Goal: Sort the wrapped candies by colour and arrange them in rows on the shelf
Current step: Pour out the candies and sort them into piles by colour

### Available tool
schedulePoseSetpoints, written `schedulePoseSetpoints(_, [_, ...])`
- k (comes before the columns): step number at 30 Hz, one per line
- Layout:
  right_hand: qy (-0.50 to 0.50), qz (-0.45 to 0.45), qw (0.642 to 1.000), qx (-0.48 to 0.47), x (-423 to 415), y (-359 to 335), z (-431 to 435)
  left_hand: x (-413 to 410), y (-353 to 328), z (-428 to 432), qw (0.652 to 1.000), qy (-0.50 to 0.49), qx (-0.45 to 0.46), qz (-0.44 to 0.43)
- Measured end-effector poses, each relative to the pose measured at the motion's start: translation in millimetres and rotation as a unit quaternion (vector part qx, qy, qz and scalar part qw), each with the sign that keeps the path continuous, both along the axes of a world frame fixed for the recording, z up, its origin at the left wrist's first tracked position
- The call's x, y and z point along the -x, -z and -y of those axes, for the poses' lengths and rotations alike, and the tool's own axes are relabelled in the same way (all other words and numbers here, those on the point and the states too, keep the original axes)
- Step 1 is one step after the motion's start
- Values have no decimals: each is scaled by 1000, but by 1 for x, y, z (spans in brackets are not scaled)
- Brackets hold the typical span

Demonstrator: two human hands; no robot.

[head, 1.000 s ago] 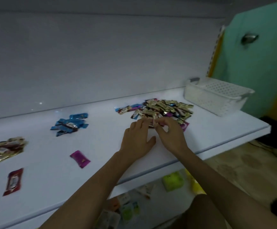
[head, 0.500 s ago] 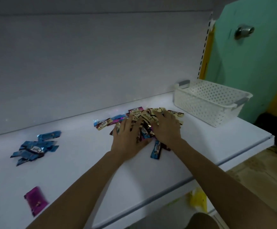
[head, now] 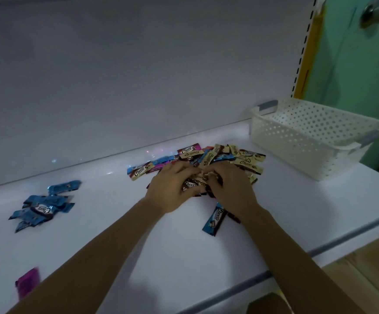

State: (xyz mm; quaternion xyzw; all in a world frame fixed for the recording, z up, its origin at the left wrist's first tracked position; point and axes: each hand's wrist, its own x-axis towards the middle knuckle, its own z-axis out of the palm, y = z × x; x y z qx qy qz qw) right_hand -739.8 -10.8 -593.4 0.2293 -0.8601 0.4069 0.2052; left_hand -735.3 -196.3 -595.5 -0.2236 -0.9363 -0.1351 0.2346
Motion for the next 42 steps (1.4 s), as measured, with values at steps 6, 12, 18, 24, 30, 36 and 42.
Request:
schedulePoseSetpoints(6, [78,-40,995,-36,5,3,1,-2,-2,-2,999,-18,-15,-36])
schedulePoseSetpoints(12, [137,-75,985,-71,-3,-5,5,1,-17,-5,968,-130,-215,18])
schedulePoseSetpoints(18, [105,-127,978,-128,12,-19,15,3,-39,3,899,-189,-392,47])
schedulePoseSetpoints(24, [0,-25,1000,-16,13,-41,53,-5,-47,19,812,-171,-550,96])
schedulePoseSetpoints(30, [-50,420,754,503,0,-70,115,-22,-57,6,700,-98,-689,158])
schedulePoseSetpoints(36, [-96,424,752,496,-8,-55,123,-30,-64,0,731,-134,-654,141])
schedulePoseSetpoints(42, [-79,423,740,516,-5,-59,124,-32,-54,-3,674,-178,-705,132])
